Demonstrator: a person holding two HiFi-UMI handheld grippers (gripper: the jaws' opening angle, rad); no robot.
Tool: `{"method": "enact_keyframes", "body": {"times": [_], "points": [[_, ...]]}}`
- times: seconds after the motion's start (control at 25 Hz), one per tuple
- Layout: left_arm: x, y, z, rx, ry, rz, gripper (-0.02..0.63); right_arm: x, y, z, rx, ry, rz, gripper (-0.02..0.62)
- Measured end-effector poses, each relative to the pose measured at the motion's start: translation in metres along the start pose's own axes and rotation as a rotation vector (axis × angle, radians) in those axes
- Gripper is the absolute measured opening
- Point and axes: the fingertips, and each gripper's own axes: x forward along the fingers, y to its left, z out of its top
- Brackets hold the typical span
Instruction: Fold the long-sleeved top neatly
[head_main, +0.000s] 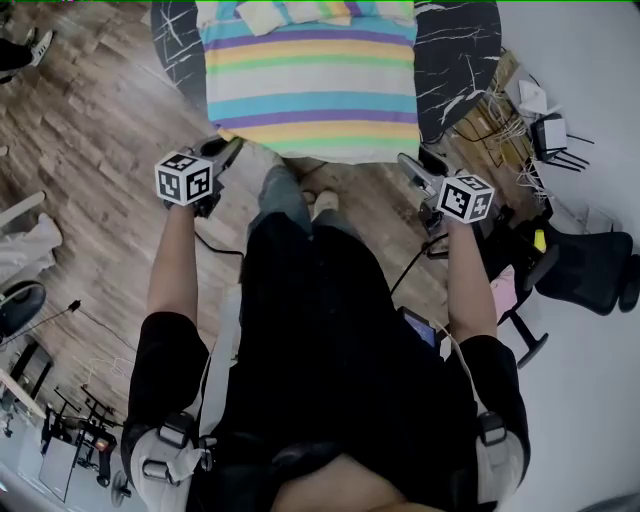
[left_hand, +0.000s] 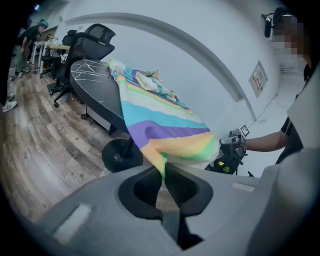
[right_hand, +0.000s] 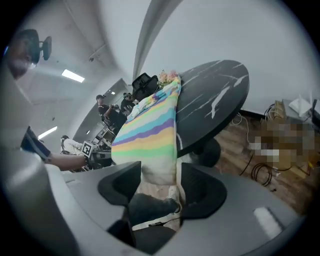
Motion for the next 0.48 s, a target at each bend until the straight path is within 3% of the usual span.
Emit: {"method": "enact_keyframes", "body": {"times": [0.04, 0.2, 0.48], "points": [[-0.003, -0.003, -0.001, -0.006, -0.003, -0.007, 0.026, 0.002, 0.001, -0.002, 0.018, 0.001, 0.020, 0.244], [-0.019, -0.016, -0.001, -0.016, -0.023, -0.028, 0.025, -0.002, 0.008, 0.007, 0.070, -0.072, 0.078, 0.037], [-0.049, -0.047, 0.012, -0.064, -0.085, -0.077, 0.021, -0.019, 0.029, 0.016, 0.070, -0.127, 0.132, 0.020]]}}
